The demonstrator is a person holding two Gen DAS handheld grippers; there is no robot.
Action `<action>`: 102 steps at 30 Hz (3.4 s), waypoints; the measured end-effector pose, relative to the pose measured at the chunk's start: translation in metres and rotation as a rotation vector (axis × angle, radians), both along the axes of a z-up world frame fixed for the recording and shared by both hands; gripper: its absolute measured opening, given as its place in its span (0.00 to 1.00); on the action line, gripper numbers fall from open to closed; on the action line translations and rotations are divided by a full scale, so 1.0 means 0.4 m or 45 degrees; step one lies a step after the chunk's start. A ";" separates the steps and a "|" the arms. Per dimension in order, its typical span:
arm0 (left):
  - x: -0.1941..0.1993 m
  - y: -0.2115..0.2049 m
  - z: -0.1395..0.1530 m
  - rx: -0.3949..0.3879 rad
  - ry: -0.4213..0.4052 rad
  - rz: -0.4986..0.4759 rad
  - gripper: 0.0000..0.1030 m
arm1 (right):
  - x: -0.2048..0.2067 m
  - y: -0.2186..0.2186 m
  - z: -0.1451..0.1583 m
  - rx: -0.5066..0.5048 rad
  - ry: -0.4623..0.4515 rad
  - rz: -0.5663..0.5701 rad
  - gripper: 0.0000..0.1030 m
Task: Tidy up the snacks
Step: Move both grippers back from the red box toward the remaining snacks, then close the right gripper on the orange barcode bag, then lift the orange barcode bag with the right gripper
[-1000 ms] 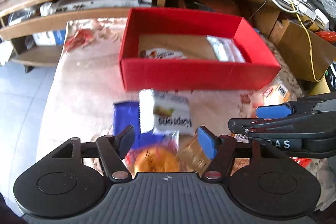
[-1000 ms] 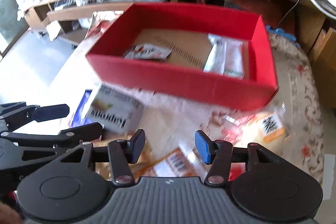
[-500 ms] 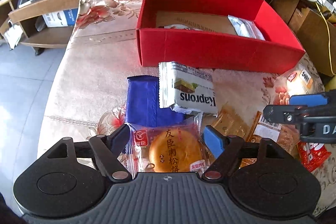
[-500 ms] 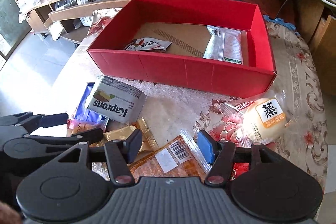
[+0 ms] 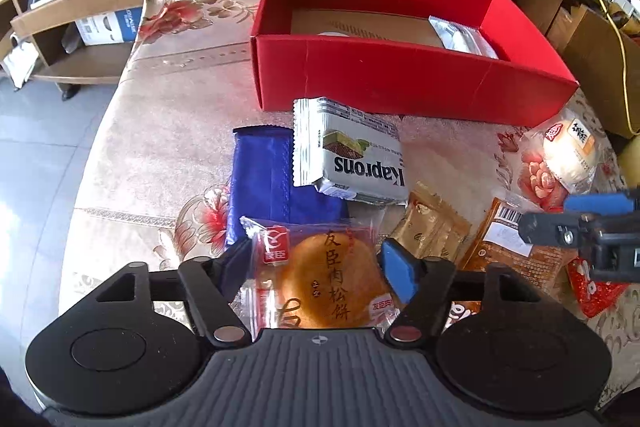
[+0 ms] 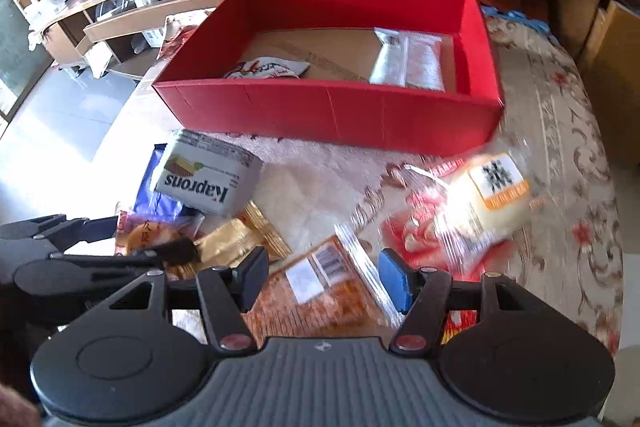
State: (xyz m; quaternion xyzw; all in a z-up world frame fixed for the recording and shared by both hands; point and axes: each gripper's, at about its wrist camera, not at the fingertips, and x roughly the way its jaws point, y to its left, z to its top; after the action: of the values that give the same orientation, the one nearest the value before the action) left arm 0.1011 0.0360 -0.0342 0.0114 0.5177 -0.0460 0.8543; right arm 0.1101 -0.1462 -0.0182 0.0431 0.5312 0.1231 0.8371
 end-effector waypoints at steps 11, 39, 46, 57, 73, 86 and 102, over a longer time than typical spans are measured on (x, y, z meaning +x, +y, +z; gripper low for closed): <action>-0.030 0.048 0.020 -0.053 -0.015 -0.002 0.73 | -0.089 -0.014 -0.010 0.092 0.077 -0.073 0.62; -0.046 0.001 -0.011 -0.080 0.047 -0.111 0.91 | -0.029 0.089 -0.095 -0.267 0.089 0.000 0.81; -0.044 0.008 -0.018 -0.071 0.048 -0.062 0.90 | -0.043 0.073 -0.111 -0.250 0.037 0.045 0.90; -0.053 0.010 0.004 -0.107 0.041 -0.094 0.80 | -0.066 -0.020 -0.075 -0.153 0.035 -0.036 0.49; -0.048 0.004 -0.007 -0.121 0.067 -0.123 0.86 | -0.024 -0.025 -0.121 -0.242 0.083 -0.193 1.00; -0.046 0.003 -0.010 -0.144 0.082 -0.139 0.87 | 0.025 0.011 -0.105 -0.332 0.075 -0.111 0.86; -0.049 -0.005 -0.014 -0.142 0.087 -0.147 0.89 | 0.009 -0.030 -0.059 -0.177 0.083 -0.096 0.43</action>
State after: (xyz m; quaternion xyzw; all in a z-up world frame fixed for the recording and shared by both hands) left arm 0.0815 0.0339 -0.0399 -0.0079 0.5415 -0.1244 0.8314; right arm 0.1137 -0.1580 -0.0418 0.0088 0.5635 0.0526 0.8244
